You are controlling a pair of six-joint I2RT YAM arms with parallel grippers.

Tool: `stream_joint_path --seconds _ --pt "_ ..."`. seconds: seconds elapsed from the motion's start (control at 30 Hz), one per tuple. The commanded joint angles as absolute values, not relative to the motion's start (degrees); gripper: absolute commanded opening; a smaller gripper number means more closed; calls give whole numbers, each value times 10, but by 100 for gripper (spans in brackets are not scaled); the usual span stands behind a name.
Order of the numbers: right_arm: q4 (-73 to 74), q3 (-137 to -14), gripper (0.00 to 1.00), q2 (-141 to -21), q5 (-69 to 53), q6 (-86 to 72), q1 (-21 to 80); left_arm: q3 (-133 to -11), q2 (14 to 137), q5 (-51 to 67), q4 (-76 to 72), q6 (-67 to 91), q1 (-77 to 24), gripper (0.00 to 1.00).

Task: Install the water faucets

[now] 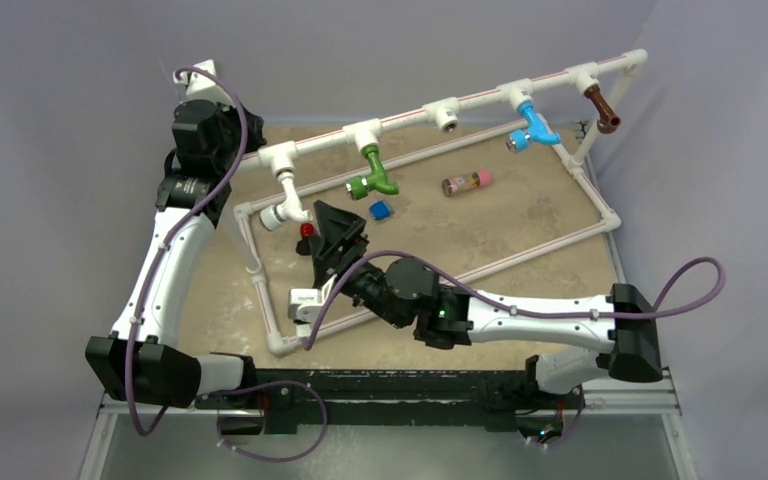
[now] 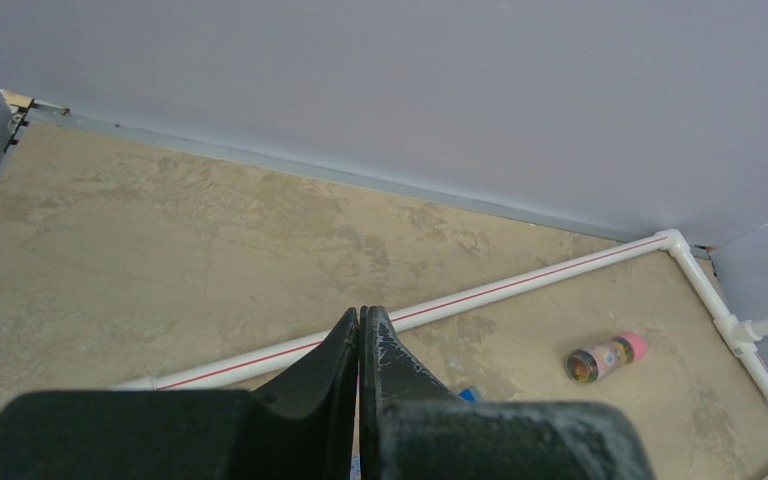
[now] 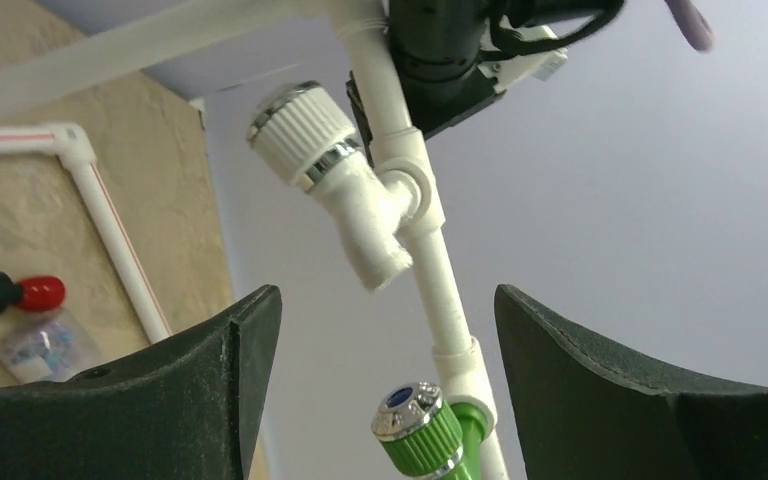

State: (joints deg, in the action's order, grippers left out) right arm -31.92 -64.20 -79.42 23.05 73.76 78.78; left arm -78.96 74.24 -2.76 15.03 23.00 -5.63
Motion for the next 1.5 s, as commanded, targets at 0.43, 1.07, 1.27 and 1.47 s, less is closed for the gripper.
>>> stream_joint_path --seconds 0.43,1.07,1.27,1.47 --pt "-373 -752 77 -903 306 985 798 -758 766 -16 237 236 -23 0" --pt "-271 -818 58 -959 293 944 764 -757 768 -7 236 237 -20 0" --pt "-295 -824 37 -973 298 942 762 -758 764 -4 237 238 -20 0" --pt "-327 -822 5 -987 314 921 760 -758 762 -3 237 239 -20 0"
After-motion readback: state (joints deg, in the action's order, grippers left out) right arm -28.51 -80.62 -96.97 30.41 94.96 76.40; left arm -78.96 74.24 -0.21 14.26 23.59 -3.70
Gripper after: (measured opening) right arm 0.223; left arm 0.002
